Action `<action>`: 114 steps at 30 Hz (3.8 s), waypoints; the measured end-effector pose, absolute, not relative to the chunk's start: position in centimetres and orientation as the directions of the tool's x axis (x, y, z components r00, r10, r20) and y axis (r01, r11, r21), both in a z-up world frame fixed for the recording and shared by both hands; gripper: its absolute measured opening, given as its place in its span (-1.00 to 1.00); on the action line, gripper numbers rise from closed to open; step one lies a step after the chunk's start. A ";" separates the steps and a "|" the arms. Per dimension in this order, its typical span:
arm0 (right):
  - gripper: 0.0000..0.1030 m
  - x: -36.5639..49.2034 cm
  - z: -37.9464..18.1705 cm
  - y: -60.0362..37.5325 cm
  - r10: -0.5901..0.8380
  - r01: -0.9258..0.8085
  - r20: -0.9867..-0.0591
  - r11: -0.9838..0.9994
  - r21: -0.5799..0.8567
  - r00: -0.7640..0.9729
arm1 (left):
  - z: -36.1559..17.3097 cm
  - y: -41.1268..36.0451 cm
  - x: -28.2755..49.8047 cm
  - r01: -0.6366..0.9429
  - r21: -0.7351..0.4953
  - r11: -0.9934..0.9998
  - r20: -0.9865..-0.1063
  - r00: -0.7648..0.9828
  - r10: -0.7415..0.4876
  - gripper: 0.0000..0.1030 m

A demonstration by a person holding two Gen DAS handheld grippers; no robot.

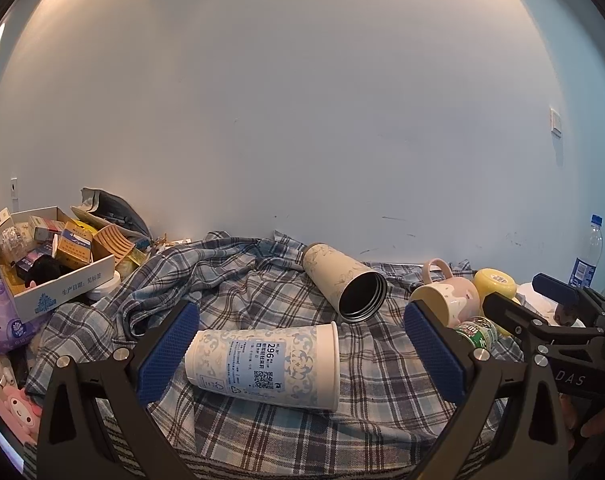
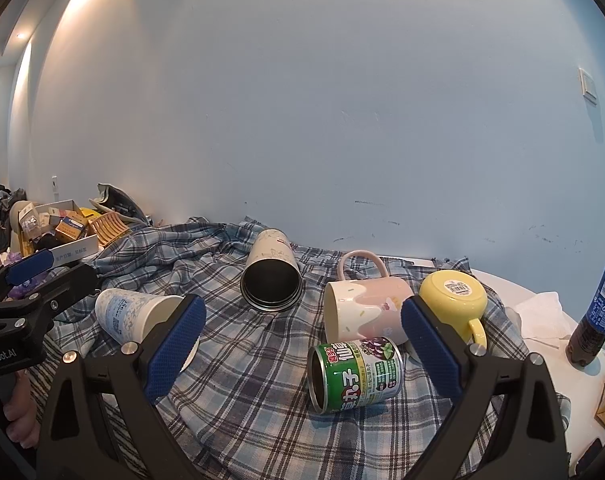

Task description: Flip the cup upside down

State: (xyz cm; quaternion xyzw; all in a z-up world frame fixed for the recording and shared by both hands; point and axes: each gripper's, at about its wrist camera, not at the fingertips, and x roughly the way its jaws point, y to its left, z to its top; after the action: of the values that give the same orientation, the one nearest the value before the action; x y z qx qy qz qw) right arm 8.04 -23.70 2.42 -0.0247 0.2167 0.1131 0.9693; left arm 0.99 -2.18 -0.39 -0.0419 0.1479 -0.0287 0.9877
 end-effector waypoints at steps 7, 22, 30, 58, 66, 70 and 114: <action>0.90 8.1 2.4 -23.6 0.212 -0.234 -0.427 0.972 0.001 0.879 | -0.3 -2.2 1.0 0.047 -0.094 0.994 -0.291 0.954 -0.072 1.00; 0.90 8.0 2.3 -23.4 0.213 -0.240 -0.431 0.971 -0.009 0.877 | -0.4 -2.0 1.0 0.052 -0.086 0.995 -0.287 0.955 -0.075 1.00; 0.90 8.5 2.2 -23.8 0.225 -0.242 -0.447 0.970 0.020 0.866 | 0.0 -2.7 0.9 0.121 -0.033 0.992 -0.284 0.951 -0.126 1.00; 0.90 9.3 1.8 -22.7 0.197 -0.241 -0.502 0.970 -0.023 0.842 | 0.8 3.2 0.5 0.016 -0.084 0.996 -0.180 0.983 -0.031 1.00; 0.90 10.9 2.9 -18.0 0.269 -0.399 -0.600 0.912 -0.092 0.754 | 0.6 6.1 1.0 -0.311 -0.113 0.944 -0.225 0.933 0.281 1.00; 0.90 12.5 2.1 -14.7 0.338 -0.528 -0.668 0.844 -0.096 0.663 | -0.3 9.5 2.0 -0.307 -0.261 0.915 -0.325 0.921 0.216 1.00; 0.63 15.2 -2.3 -15.3 0.285 -0.608 -0.931 0.789 0.093 0.228 | -3.0 7.1 5.4 -0.117 -0.299 0.947 -0.508 0.859 -0.055 1.00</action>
State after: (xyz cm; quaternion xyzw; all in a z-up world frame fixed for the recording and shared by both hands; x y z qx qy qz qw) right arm 15.16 -15.27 -2.29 -0.1468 0.5496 0.2900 0.7695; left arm 5.45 7.08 -3.01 -0.1617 0.2646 0.0163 0.9506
